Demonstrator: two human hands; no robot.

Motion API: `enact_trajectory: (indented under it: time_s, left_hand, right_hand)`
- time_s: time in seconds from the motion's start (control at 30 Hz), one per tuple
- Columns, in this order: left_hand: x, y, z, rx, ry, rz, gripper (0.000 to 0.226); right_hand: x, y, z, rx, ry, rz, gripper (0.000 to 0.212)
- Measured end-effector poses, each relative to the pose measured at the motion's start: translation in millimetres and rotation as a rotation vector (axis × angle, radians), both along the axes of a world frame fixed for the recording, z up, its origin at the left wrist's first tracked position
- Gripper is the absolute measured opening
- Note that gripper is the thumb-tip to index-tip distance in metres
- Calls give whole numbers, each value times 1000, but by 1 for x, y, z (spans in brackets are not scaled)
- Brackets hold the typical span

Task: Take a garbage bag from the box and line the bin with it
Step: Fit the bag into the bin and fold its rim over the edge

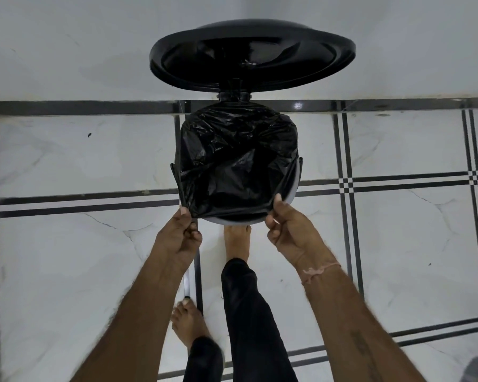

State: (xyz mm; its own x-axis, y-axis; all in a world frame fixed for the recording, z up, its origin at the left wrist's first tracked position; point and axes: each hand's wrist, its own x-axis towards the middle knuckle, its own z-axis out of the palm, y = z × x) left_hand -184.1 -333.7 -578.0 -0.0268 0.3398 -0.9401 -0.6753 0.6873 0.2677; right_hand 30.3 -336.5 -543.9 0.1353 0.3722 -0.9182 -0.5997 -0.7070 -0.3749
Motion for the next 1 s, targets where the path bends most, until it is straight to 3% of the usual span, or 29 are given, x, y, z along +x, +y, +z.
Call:
enact_trajectory:
  time_s: [0.23,0.43,0.77,0.9,1.0]
  left_hand:
    - [4,-9,-7,-43,41,-3,15]
    - [9,-18,-15,-10,-53,66,11]
    - [15,-16,-25,2,-83,147,13]
    - [14,-19,-31,44,-89,135,11]
    - [14,-19,-31,34,-80,129,11]
  right_hand:
    - [-25,-21,6,-16,-162,42,17]
    - [-47,-24,13,35,-300,11,28]
    - [-65,-50,-1,95,-119,-180,21]
    - [-71,-49,-6,205,-467,-118,13]
    - [-69,-40,-15,159,-777,93,27]
